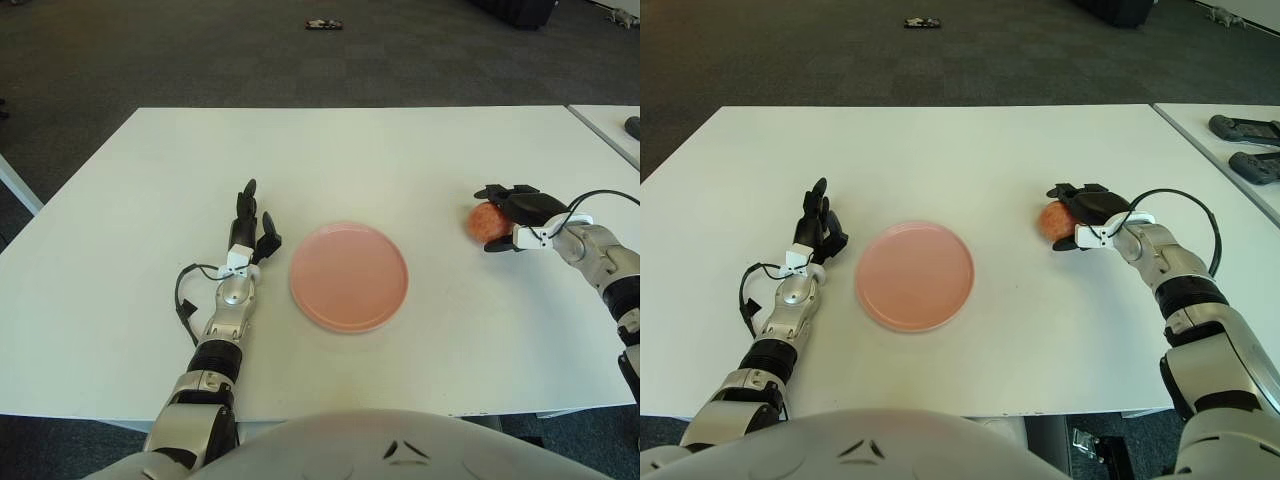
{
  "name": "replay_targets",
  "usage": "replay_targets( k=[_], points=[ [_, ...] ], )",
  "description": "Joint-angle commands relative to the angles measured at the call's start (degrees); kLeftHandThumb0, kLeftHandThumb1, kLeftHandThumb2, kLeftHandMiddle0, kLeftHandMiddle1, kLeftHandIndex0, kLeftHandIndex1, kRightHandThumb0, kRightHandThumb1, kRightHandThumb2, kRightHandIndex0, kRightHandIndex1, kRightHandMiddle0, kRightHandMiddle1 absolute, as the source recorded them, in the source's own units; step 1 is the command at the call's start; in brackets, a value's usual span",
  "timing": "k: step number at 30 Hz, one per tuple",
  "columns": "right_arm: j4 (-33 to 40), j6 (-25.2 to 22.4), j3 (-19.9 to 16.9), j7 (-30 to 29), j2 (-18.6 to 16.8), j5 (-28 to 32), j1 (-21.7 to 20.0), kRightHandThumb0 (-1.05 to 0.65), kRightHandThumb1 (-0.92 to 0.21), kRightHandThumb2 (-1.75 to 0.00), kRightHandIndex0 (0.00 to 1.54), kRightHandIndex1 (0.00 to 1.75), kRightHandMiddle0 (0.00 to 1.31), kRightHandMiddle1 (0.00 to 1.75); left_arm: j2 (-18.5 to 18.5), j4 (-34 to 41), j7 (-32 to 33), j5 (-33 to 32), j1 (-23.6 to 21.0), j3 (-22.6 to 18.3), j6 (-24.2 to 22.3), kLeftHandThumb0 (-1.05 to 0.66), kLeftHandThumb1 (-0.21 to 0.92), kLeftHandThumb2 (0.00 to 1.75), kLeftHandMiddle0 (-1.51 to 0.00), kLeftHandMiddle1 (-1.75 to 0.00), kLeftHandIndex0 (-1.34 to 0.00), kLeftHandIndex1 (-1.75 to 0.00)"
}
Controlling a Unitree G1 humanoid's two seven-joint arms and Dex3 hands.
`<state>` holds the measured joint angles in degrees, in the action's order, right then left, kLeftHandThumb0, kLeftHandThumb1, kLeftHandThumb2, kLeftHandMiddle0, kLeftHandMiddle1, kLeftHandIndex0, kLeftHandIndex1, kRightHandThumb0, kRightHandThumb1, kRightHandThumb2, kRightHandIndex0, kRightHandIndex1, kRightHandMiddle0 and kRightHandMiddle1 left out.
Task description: Put the apple into the plate.
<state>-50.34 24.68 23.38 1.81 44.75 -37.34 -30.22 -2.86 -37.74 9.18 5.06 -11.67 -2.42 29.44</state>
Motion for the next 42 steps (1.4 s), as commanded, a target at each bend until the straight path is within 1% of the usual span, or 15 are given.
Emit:
replay_targets(
  k=[1,2,3,6,9,12,15,21,26,30,37,39,42],
  points=[
    [-2.1,-2.3,-0.8,-1.0,-2.4,1.0,3.0,-0.77,-0.72,-0.22,0.61,1.6,0.43,1.71,-0.4,-0.7,0.4,0.2,0.3,-0.4,0.0,-0.82,0.92,1.01,-0.19,0.0,0.0,-0.41],
    [-2.2,-2.3,-1.1,-1.5,-2.6,1.3,3.1,-0.72,-0.64,-0.34,0.7,1.65,0.5,1.72,-0.4,-0.7,0.4,0.2,0.4,-0.4,-0.1,-0.82,0.92,1.01,-0.19,0.0,0.0,-0.41],
    [-2.5,-2.3,-1.7,-2.1,-3.0,1.9,3.2,-0.69,-0.57,-0.43,0.75,1.69,0.54,1.73,-0.5,-0.7,0.4,0.2,0.3,-0.4,-0.1,-0.82,0.92,1.01,-0.18,0.0,0.0,-0.4],
    [-2.8,-2.2,-2.8,-2.8,-3.6,3.2,3.4,-0.62,-0.46,-0.61,0.86,1.73,0.64,1.74,-0.5,-0.7,0.4,0.2,0.3,-0.4,-0.3,-0.82,0.92,1.01,-0.18,0.0,0.0,-0.4],
    [-2.8,-1.7,-3.8,-2.7,-3.9,4.5,3.8,-0.55,-0.4,-0.72,0.94,1.74,0.73,1.74,-0.6,-0.8,0.3,0.2,0.2,-0.4,-0.4,-0.82,0.92,1.02,-0.18,0.0,0.0,-0.39],
    [-2.4,-1.8,-4.1,-2.7,-3.8,5.0,4.2,-0.49,-0.37,-0.79,1.0,1.74,0.8,1.75,-0.6,-0.6,0.4,0.3,0.3,-0.4,-0.6,-0.82,0.92,1.02,-0.18,0.0,0.0,-0.39],
    [-1.9,-2.1,-4.4,-2.2,-3.7,5.2,4.5,-0.44,-0.36,-0.85,1.04,1.75,0.84,1.75,-0.6,-0.4,0.4,0.4,0.4,-0.3,-0.7,-0.83,0.92,1.01,-0.18,0.0,0.0,-0.4],
    [-0.9,-3.7,-4.7,-1.3,-3.7,5.3,4.9,-0.38,-0.37,-0.9,1.08,1.75,0.87,1.75,-0.6,-0.4,0.5,0.5,0.3,-0.3,-0.7,-0.83,0.92,1.01,-0.18,0.0,0.0,-0.42],
    [0.2,-4.7,-4.8,-1.7,-3.5,5.2,5.5,-0.37,-0.37,-0.92,1.07,1.75,0.86,1.75,-0.7,-0.2,0.3,0.4,0.5,-0.4,-0.6,-0.82,0.92,1.01,-0.19,0.0,0.0,-0.43],
    [2.7,-4.9,-5.4,-1.7,-2.8,5.6,7.1,-0.36,-0.37,-0.93,1.06,1.75,0.86,1.75,-0.7,-0.3,0.4,0.4,0.4,-0.4,-0.4,-0.82,0.92,1.01,-0.19,-0.01,0.0,-0.43],
    [5.4,-5.5,-6.0,-1.9,-2.2,5.3,8.5,-0.32,-0.39,-0.95,1.04,1.75,0.86,1.75,-0.6,-0.7,0.5,0.2,0.3,-0.6,0.5,-0.81,0.92,1.01,-0.19,-0.01,0.0,-0.44],
    [6.1,-5.8,-6.2,-2.5,-2.2,5.3,8.9,-0.29,-0.38,-0.99,1.06,1.75,0.88,1.75,-0.6,-0.8,0.4,0.2,0.2,-0.6,0.5,-0.81,0.92,1.01,-0.19,-0.01,0.0,-0.44],
    [7.0,-6.1,-6.6,-3.4,-2.4,5.3,9.4,-0.22,-0.35,-1.09,1.12,1.75,0.94,1.75,-0.6,-0.8,0.4,0.1,0.2,-0.6,0.5,-0.81,0.92,1.0,-0.19,-0.01,0.0,-0.44]
  ],
)
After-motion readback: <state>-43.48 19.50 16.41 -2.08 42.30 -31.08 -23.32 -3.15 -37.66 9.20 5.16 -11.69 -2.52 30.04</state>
